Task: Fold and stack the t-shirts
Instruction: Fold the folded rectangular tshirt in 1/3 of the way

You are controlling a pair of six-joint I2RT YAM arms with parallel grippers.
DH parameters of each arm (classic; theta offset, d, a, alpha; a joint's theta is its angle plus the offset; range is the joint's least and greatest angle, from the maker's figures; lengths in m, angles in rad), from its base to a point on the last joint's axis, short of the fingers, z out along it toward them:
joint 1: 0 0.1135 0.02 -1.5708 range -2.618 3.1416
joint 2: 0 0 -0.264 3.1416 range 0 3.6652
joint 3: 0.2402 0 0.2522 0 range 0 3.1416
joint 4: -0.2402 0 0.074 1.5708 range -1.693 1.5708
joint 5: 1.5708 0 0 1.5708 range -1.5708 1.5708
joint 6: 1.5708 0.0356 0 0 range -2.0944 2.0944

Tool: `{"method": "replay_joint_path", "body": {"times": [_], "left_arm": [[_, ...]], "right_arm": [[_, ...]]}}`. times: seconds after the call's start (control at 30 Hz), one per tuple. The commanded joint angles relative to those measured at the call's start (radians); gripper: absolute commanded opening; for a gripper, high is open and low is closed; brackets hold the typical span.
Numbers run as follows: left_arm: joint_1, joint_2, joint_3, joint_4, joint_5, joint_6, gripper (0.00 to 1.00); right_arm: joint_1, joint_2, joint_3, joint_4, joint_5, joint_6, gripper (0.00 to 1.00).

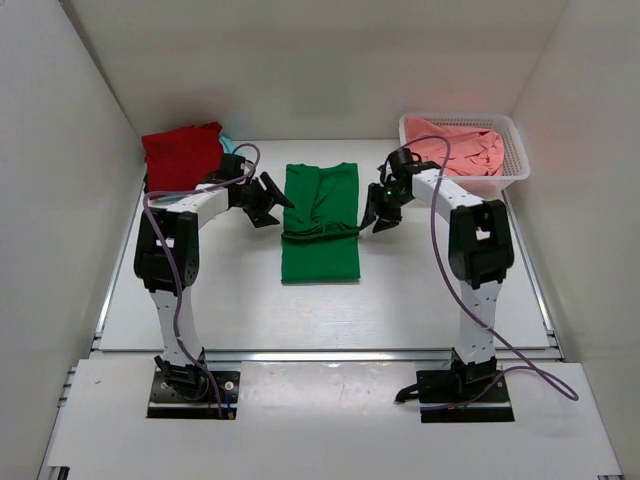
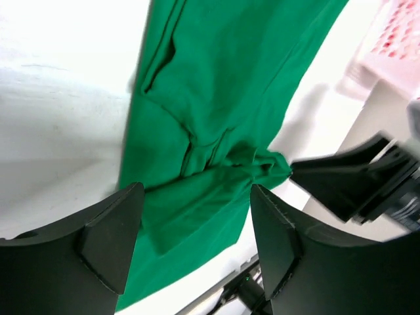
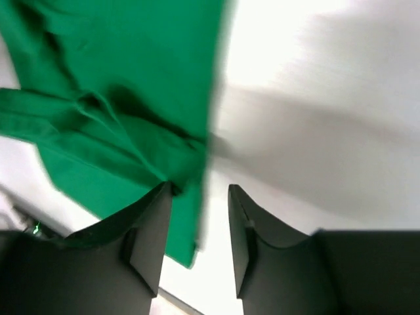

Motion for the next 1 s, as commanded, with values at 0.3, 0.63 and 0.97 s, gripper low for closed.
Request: {"method": "replay_joint_path", "body": {"times": [0.3,0.63,0.97], "left_arm": [[-0.04,-0.359,-0.428,0.061,-0.12,0.015,0.75],[-0.206,-0.496,-0.682,0.161,-0.334,-0.091,0.73],[-0.245,-0.419,-0.646,0.235,-0.353,-0.146,0.1]], "right_arm": [[0.039,-0.439,-0.547,0.293,0.125,0.163,0.43],[0.214,-0.485,-0.775,0.451,0.176,0.324,0.6],[0.18,-0.427,-0.779,0.515,0.118,0.336,0.04]]}}
